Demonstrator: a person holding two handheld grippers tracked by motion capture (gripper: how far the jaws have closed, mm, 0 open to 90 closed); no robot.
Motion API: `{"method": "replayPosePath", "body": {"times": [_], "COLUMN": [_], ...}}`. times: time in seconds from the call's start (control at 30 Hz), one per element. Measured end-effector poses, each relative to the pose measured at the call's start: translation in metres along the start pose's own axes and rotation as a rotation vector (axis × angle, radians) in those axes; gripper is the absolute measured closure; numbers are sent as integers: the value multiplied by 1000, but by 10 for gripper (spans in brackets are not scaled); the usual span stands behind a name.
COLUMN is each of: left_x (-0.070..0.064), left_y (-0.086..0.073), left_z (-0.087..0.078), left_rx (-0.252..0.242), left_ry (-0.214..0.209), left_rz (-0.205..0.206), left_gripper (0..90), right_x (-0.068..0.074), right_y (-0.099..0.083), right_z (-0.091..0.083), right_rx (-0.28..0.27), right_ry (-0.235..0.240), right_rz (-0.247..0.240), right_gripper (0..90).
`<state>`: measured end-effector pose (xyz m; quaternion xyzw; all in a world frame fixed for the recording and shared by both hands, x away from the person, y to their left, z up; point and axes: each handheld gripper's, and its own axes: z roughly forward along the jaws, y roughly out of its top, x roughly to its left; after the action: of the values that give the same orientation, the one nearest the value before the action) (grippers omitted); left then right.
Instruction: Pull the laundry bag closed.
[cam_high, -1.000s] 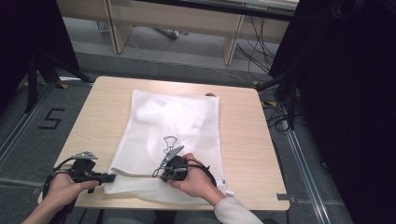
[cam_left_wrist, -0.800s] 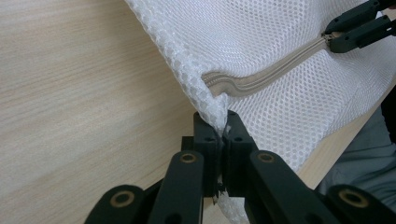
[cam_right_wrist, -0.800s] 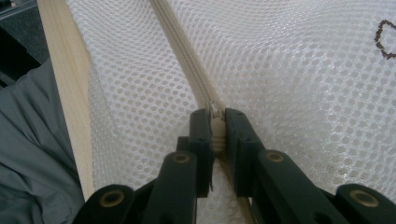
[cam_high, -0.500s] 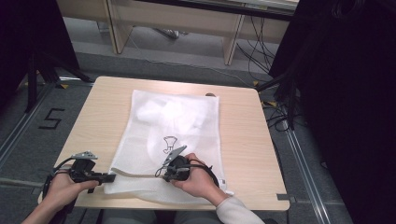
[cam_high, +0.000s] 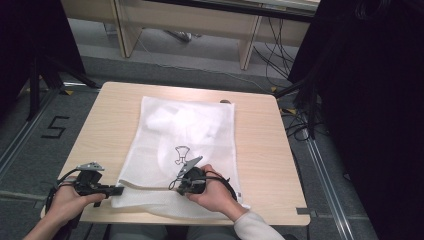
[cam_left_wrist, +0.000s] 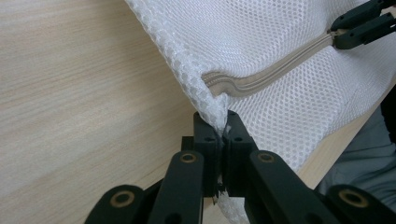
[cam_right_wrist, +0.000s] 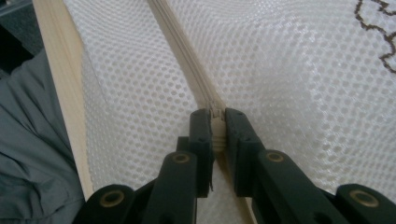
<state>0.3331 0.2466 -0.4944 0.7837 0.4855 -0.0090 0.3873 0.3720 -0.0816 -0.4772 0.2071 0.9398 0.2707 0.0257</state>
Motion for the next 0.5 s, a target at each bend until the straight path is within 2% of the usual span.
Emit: {"method": "replayPosePath", "body": {"times": [0.5], "left_x": [0], "left_y": [0], "left_z": [0], "left_rx": [-4], "left_ry": [-6], "left_rz": [-7], "left_gripper": [861], "right_x": [-2], "right_y": [-4], "right_z": [-6], "right_rx": [-2], "right_ry": [-11], "right_rz": [7], "right_gripper": [826]}}
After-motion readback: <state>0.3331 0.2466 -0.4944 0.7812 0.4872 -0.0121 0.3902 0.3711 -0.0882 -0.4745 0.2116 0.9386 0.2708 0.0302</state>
